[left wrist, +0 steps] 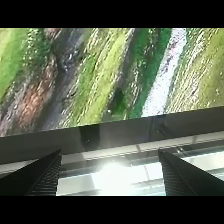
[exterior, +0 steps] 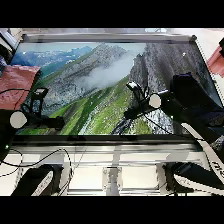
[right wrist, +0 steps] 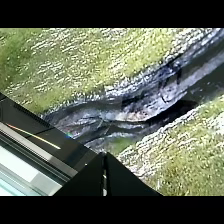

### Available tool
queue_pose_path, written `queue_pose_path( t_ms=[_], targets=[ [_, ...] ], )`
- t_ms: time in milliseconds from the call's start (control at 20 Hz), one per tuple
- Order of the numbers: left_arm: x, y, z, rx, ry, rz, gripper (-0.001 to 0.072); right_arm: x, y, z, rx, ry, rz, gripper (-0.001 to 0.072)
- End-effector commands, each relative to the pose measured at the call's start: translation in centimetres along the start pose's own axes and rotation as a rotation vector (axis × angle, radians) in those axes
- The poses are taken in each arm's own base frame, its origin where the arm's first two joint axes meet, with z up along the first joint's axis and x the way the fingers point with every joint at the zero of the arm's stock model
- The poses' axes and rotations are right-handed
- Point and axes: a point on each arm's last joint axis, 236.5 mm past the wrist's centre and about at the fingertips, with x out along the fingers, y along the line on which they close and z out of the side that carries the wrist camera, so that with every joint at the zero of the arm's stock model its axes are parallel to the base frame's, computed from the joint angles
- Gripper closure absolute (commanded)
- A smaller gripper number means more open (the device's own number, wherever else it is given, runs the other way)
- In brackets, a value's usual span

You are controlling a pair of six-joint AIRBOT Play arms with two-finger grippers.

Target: Fold the clothes and pants, and hang the long-sleeved shirts on hangers.

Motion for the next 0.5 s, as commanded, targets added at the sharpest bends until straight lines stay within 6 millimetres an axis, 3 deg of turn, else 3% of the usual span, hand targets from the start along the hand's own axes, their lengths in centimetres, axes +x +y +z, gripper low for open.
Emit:
queue_pose_path(
  t_ms=[0, 450],
  targets=[
    [0.0, 0.03, 0.0, 0.0, 0.0, 0.001, -0.0006, 0.04, 0.11, 0.0, 0.002, 0.0, 0.004, 0.0704],
    [0.0, 0.03, 0.0, 0.0, 0.0, 0.001, -0.0006, 0.04, 0.24, -0.11, 0.004, 0.005, 0.009, 0.0704]
  ],
)
